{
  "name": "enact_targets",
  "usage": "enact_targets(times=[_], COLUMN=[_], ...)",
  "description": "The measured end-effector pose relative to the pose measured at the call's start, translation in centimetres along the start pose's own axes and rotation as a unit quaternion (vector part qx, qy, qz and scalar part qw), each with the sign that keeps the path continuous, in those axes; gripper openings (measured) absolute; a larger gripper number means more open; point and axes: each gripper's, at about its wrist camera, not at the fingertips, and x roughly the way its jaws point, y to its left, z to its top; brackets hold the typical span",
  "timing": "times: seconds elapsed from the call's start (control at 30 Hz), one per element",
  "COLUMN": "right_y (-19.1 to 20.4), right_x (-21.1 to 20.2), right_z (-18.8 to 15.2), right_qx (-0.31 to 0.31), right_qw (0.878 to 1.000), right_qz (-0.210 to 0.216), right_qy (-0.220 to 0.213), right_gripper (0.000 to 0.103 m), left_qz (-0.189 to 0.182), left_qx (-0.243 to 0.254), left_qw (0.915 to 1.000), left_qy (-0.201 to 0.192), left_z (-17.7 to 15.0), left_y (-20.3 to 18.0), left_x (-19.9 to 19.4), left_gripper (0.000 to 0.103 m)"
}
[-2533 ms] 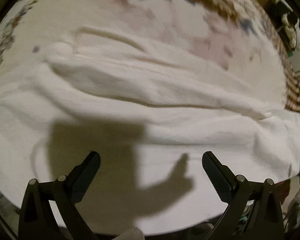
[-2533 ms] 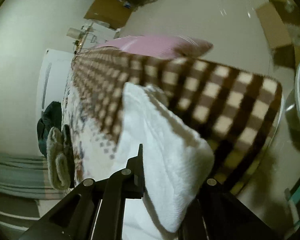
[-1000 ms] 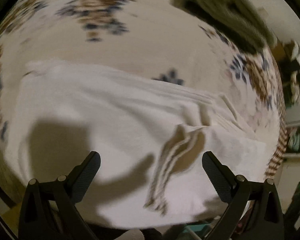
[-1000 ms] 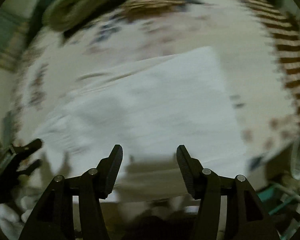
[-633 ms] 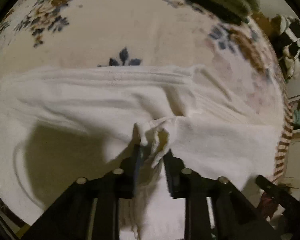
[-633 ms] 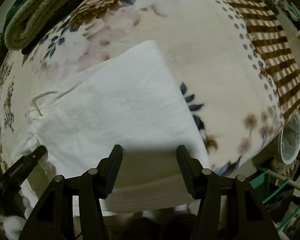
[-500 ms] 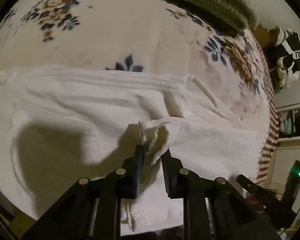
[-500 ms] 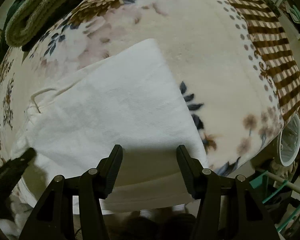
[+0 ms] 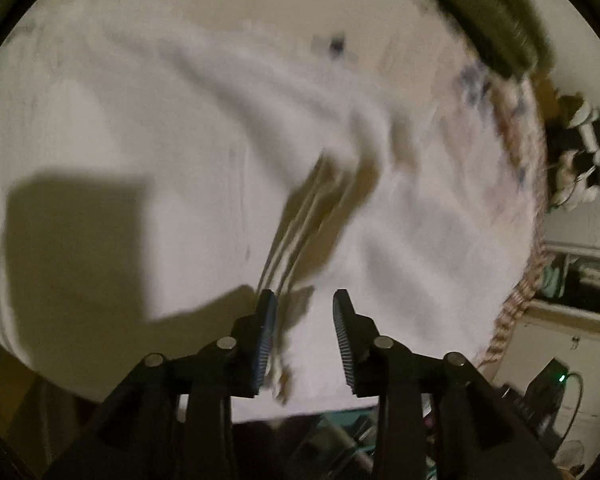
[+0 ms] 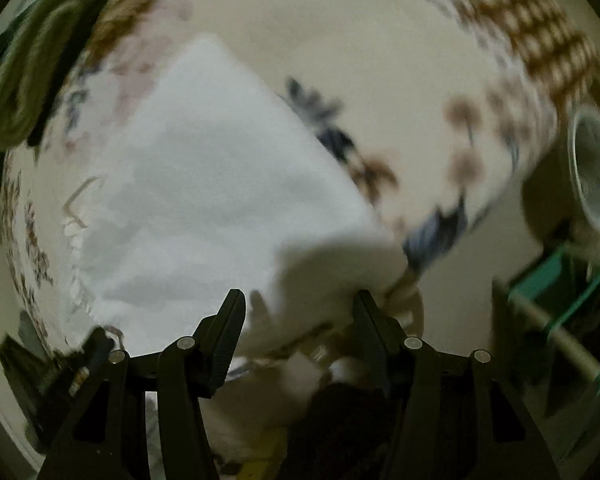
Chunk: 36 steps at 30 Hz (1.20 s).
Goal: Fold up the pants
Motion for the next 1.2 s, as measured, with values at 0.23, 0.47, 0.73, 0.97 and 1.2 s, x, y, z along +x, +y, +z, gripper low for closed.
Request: enact_targets(times=[0.23, 0.47, 0.73, 0.97, 1.2], right_y=[-0.6, 1.9, 9.0, 15.5, 19.8], right_x=[1.8, 0.8, -2.5, -1.1, 2.7], right_z=[-0.9, -0.6, -2.6, -4.1, -5.7], right_qx=[0.015, -0.043, -0.162, -0.211, -0.259], right_qw=[0.999, 0.996, 0.983, 0.972, 0.956], right_qz=[-0.033, -0.072, -0.085, -0.102, -0.138], right_qy=[0.006, 0.02, -0.019, -0.017, -0.01], right_gripper=[0.044, 0.045, 0.07, 0.07, 0.07], left_qz=[0.074, 0.048, -0.006, -0.005, -0.02], left_qx=[0.101, 0.058, -0.036, -0.265, -0.284], left_qw=[0.9916, 0.9966, 0.9899, 0.9377, 0.9189], left_qy=[-0.033, -0.032, -0.137, -0.225, -0.273], left_z=[-2.6, -2.9, -3.6, -5.7, -3.0], left_y=[-2.1, -0.4, 4.1, 17.6, 21.8], left_x=[0.9, -0.9, -7.7, -10.6, -10.1], left_gripper=[0.026, 0.026, 0.1, 0.099, 0.01])
